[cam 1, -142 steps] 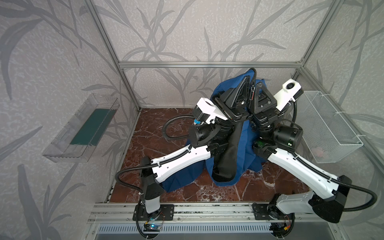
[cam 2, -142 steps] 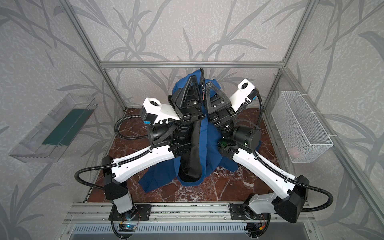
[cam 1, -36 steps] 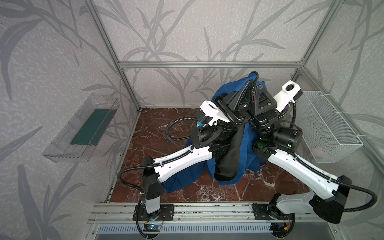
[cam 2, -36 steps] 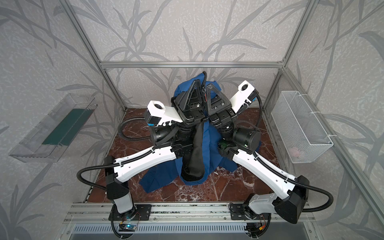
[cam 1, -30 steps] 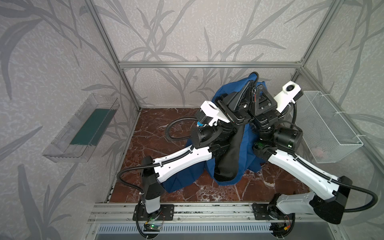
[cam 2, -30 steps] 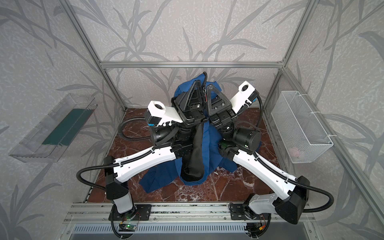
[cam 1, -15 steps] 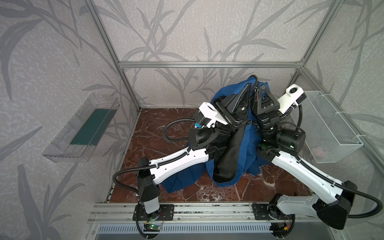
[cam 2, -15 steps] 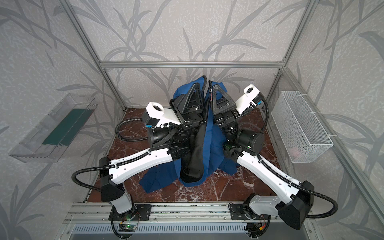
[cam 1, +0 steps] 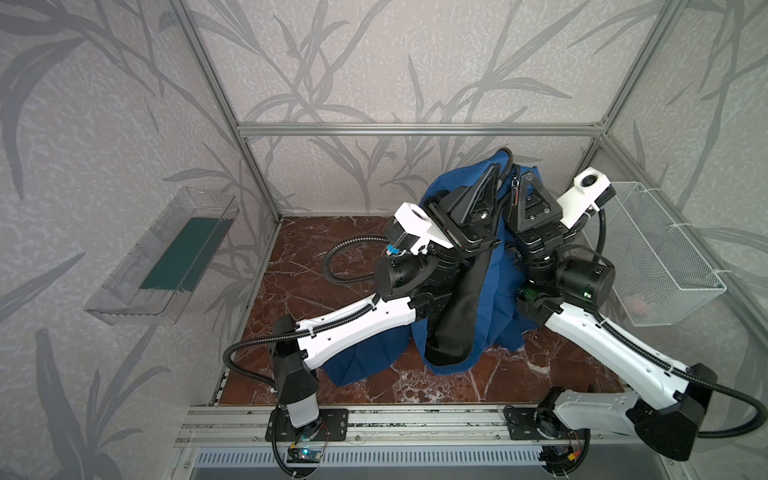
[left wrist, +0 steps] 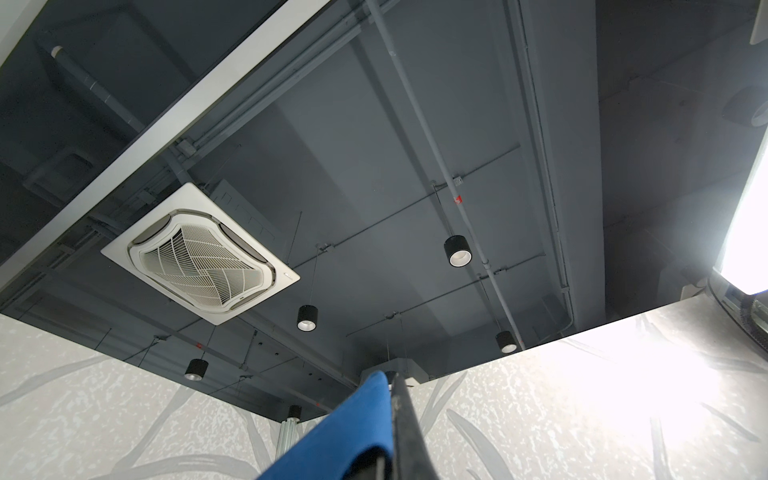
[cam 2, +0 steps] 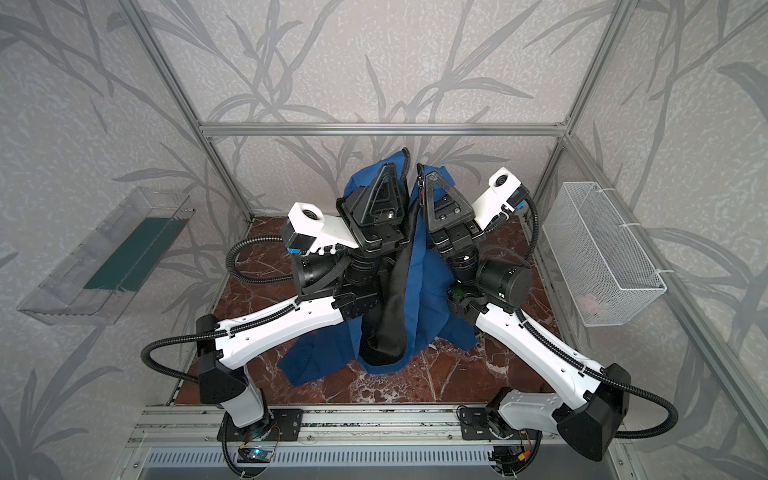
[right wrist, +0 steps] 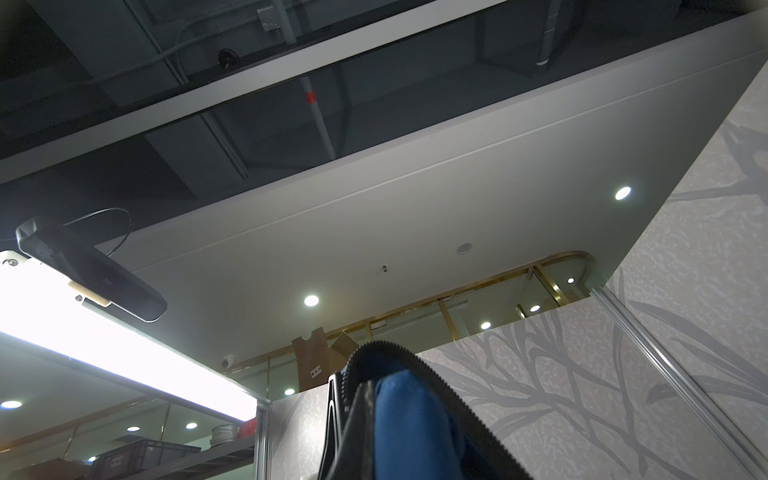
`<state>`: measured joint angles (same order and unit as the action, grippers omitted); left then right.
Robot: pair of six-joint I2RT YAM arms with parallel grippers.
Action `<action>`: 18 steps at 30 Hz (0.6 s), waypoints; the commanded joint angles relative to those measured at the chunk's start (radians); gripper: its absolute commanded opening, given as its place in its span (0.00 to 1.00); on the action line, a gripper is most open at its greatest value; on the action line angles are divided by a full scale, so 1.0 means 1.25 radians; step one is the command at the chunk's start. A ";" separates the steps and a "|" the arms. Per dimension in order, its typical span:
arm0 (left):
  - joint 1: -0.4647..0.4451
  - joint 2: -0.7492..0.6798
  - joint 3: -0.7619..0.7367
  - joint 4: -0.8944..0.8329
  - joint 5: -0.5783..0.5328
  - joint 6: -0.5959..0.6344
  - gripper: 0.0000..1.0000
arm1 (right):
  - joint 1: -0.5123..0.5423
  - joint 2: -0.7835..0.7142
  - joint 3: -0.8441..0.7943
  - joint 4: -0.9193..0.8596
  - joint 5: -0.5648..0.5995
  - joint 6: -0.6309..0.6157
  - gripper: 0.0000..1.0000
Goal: Zip up the jacket
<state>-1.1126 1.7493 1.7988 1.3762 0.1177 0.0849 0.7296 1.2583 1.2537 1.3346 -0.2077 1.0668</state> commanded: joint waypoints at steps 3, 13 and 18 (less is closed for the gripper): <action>-0.005 0.015 0.067 0.032 0.017 -0.004 0.00 | 0.013 -0.004 0.061 0.056 -0.026 0.009 0.00; -0.006 0.086 0.165 0.032 0.014 -0.038 0.00 | 0.027 0.011 0.090 0.056 -0.028 0.010 0.00; -0.008 0.095 0.170 0.031 0.011 -0.037 0.00 | 0.030 0.022 0.104 0.056 -0.030 0.009 0.00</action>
<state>-1.1126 1.8675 1.9648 1.3766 0.1173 0.0422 0.7605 1.2850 1.3327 1.3392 -0.2298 1.0744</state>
